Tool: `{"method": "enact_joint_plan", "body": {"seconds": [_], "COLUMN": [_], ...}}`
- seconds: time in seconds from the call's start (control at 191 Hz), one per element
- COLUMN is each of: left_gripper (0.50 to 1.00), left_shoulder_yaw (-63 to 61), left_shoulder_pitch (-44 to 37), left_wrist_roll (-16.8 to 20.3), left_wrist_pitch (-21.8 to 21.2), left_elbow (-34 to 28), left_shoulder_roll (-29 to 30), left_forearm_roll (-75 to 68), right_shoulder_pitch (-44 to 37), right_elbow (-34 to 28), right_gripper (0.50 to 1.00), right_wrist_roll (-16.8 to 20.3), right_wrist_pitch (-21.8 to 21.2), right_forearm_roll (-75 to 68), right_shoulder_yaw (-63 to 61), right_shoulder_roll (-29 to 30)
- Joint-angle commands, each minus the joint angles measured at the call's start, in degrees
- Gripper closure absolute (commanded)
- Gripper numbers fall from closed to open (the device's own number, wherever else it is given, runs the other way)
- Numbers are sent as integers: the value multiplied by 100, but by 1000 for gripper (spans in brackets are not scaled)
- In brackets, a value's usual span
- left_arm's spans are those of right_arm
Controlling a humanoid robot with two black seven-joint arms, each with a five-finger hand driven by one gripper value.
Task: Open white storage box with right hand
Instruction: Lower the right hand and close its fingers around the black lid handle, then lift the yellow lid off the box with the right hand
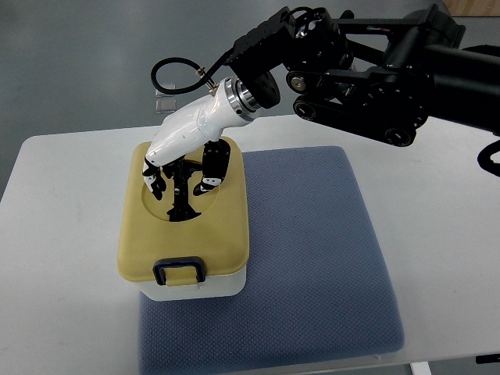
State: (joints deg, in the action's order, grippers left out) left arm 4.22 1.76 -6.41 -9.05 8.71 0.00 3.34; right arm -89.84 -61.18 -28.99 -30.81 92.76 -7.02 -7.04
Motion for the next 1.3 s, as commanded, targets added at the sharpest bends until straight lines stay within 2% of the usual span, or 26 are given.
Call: {"method": "enact_joint_plan", "body": {"seconds": [0.0, 0.168, 0.309, 0.393, 0.534, 1.294], "left_gripper": [500, 500, 500, 500, 500, 500], "left_shoulder_yaw": [0, 0, 0, 0, 0, 0], "left_shoulder_pitch": [0, 0, 0, 0, 0, 0], "left_wrist_roll": [9, 9, 0, 0, 8, 0], "left_wrist_pitch": [0, 0, 0, 0, 0, 0], "left_elbow": [-1, -1, -1, -1, -1, -1], "left_shoulder_roll": [0, 0, 0, 0, 0, 0], "left_forearm_roll": [0, 0, 0, 0, 0, 0], "right_shoulder_pitch": [54, 81, 98, 107, 107, 19], "right_elbow": [0, 9, 0, 0, 0, 53], "right_gripper": [840, 857, 918, 930, 1000, 1000], "right_wrist_roll": [25, 60, 60, 60, 51, -19], "right_wrist_pitch": [57, 75, 75, 66, 66, 57], "right_forearm_roll": [14, 58, 67, 67, 67, -30], "right_shoulder_yaw": [8, 8, 17, 17, 8, -599], "right_shoulder_roll": [9, 18, 9, 9, 18, -52]}}
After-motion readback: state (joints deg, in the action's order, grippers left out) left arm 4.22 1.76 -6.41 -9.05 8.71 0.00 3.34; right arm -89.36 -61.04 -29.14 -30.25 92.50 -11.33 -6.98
